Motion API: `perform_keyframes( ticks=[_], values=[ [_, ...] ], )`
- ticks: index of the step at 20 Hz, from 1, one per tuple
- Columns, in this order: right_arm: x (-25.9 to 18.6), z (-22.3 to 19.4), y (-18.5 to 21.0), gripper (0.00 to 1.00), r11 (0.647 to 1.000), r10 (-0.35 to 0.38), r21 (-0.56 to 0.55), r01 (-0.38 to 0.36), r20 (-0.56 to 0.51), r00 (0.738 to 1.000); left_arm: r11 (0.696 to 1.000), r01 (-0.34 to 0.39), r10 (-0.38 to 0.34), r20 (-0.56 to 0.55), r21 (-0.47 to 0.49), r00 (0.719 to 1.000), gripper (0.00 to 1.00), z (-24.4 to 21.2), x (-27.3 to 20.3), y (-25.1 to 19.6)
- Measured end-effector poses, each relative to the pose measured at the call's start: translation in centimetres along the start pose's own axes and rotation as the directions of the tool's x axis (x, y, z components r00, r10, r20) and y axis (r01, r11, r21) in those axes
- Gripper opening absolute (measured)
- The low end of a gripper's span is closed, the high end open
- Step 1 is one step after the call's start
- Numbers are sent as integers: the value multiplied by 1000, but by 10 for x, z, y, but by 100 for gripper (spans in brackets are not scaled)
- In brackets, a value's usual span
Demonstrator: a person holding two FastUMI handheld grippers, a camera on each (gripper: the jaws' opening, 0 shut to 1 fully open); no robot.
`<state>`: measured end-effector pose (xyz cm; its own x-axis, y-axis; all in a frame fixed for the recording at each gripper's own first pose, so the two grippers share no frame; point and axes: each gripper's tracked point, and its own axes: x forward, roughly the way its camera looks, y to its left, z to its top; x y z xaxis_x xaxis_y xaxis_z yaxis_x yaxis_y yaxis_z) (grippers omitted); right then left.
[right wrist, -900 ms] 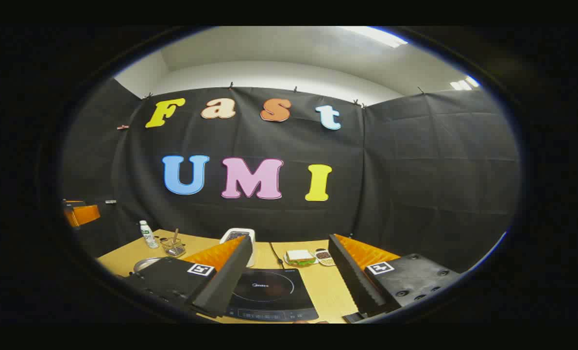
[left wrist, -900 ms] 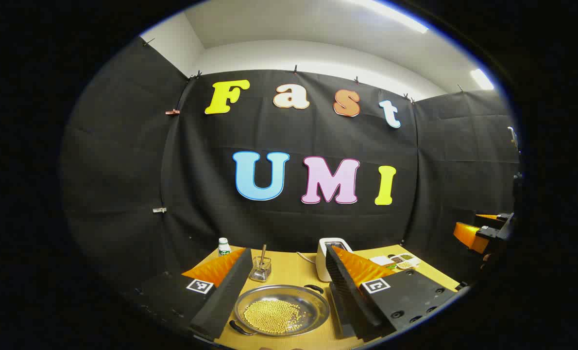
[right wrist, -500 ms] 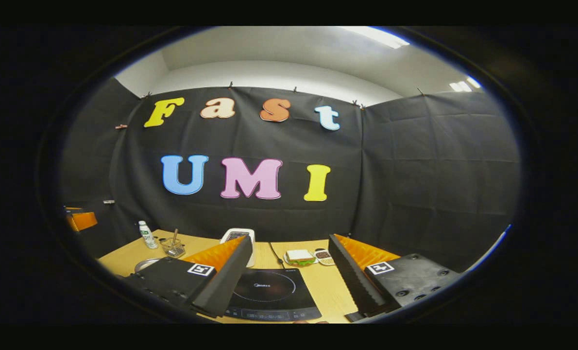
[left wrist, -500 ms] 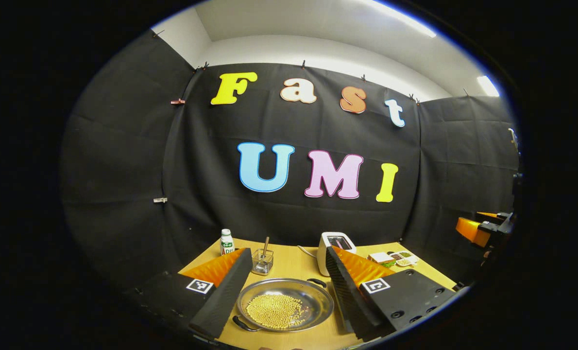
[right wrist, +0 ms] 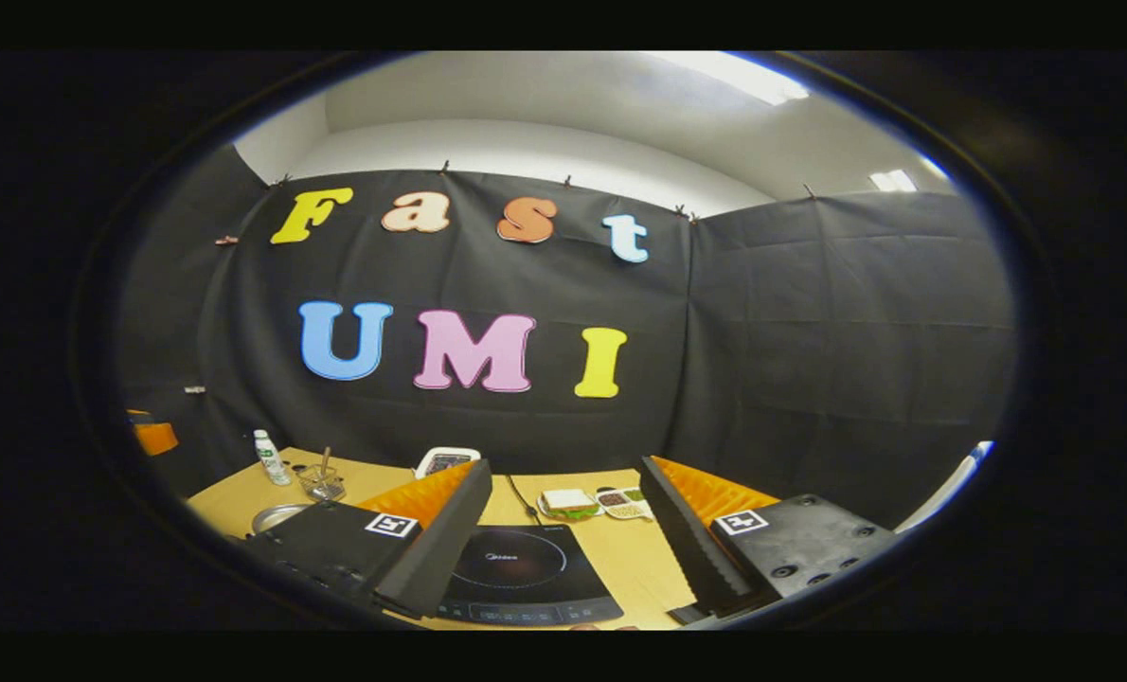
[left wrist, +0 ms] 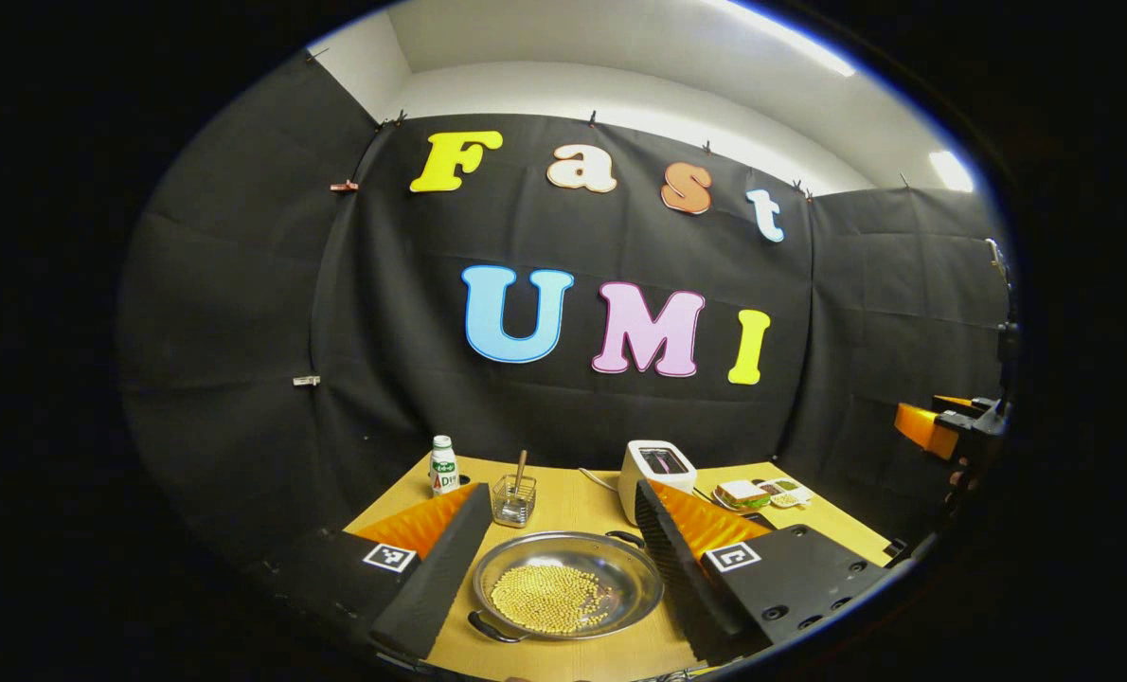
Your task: First push the handle of the pot to place it horizontally, then grasp the pot with both hands and set it on the induction cooktop.
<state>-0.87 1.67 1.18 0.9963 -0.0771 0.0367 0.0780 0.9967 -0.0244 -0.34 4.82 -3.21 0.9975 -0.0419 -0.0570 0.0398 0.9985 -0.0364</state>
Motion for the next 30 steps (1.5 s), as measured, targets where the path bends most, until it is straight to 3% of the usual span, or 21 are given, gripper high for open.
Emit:
perform_keyframes(
  ticks=[13,19,22,24,25,29,30],
  values=[
    [46,-23,8,98,996,88,35,-87,-38,995,999,-40,41,-50,15,998,95,-8,34,-22],
    [53,-36,9,98,993,107,56,-103,-65,992,999,8,-4,-133,32,991,94,-32,48,-33],
    [54,-47,15,96,990,128,68,-122,-99,987,997,72,-68,-214,12,975,86,-53,55,-41],
    [53,-46,18,98,989,138,67,-132,-97,986,991,137,-135,-266,-12,954,73,-67,55,-49],
    [53,-46,20,98,988,146,60,-141,-95,985,991,135,-133,-284,-14,950,63,-73,55,-42],
    [46,-55,34,98,980,197,47,-192,-112,974,986,157,-166,-369,-54,915,48,-106,51,-35],
    [45,-57,37,100,978,209,47,-205,-117,971,986,157,-164,-385,-51,908,51,-112,50,-31]
  ],
)
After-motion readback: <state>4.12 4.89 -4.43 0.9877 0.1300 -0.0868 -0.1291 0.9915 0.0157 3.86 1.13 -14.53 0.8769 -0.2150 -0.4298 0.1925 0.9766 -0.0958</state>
